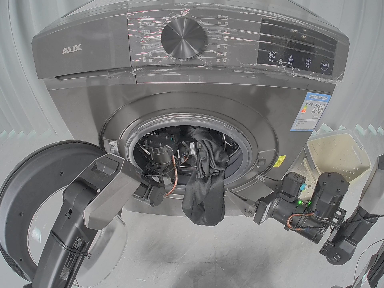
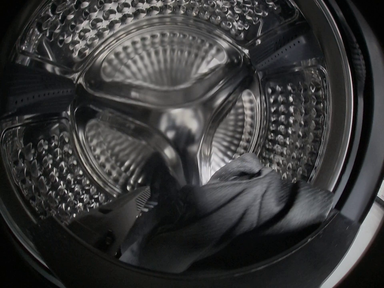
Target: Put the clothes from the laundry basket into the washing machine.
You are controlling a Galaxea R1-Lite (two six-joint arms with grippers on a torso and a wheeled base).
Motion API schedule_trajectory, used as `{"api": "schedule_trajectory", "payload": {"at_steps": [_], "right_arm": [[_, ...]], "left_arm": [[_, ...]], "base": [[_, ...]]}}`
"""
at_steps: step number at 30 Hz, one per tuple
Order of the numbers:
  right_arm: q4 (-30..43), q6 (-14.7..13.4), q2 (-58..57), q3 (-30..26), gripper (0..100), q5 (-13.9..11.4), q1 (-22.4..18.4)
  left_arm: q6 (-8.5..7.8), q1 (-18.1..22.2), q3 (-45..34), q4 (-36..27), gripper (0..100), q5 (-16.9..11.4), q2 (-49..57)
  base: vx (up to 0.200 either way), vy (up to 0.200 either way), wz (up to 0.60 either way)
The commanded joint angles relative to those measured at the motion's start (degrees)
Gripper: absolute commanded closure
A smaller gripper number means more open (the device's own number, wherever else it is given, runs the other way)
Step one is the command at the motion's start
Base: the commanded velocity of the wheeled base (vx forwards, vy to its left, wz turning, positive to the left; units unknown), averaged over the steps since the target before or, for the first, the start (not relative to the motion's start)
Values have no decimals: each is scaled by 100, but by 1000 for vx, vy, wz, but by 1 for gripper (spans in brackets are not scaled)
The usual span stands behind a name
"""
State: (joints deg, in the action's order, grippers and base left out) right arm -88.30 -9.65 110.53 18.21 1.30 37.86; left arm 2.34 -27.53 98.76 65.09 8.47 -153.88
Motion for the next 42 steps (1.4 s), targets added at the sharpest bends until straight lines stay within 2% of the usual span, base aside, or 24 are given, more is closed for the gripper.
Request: {"api": "schedule_trajectory", "payload": {"at_steps": [1,12,19,24,31,34,35,39,42], "right_arm": [[-3,7,12,-2,0,1,10],[-3,7,3,-2,0,1,10],[-3,7,12,-2,0,1,10],[-3,7,12,-2,0,1,10],[-3,-1,56,-2,0,1,37],[-3,-1,56,7,0,1,54],[-3,-1,56,7,0,10,54],[-3,-1,56,-2,0,1,54],[-3,-1,56,7,0,10,54]], "left_arm": [[-14,-25,-788,-22,0,-3,403],[-32,-359,-2484,-453,0,-267,1247],[-76,-508,-3064,-576,0,-496,1414],[-155,-587,-3003,-532,0,-680,1352],[-155,-622,-2379,-514,0,-715,939],[-252,-658,-2132,-497,0,-786,596],[-278,-666,-2080,-497,100,-786,543],[-243,-675,-1412,-506,100,-654,271],[-225,-508,-419,-506,100,-118,-28]], "base": [[0,0,0],[0,0,0],[0,0,0],[0,0,0],[0,0,0],[0,0,0],[0,0,0],[0,0,0],[0,0,0]]}}
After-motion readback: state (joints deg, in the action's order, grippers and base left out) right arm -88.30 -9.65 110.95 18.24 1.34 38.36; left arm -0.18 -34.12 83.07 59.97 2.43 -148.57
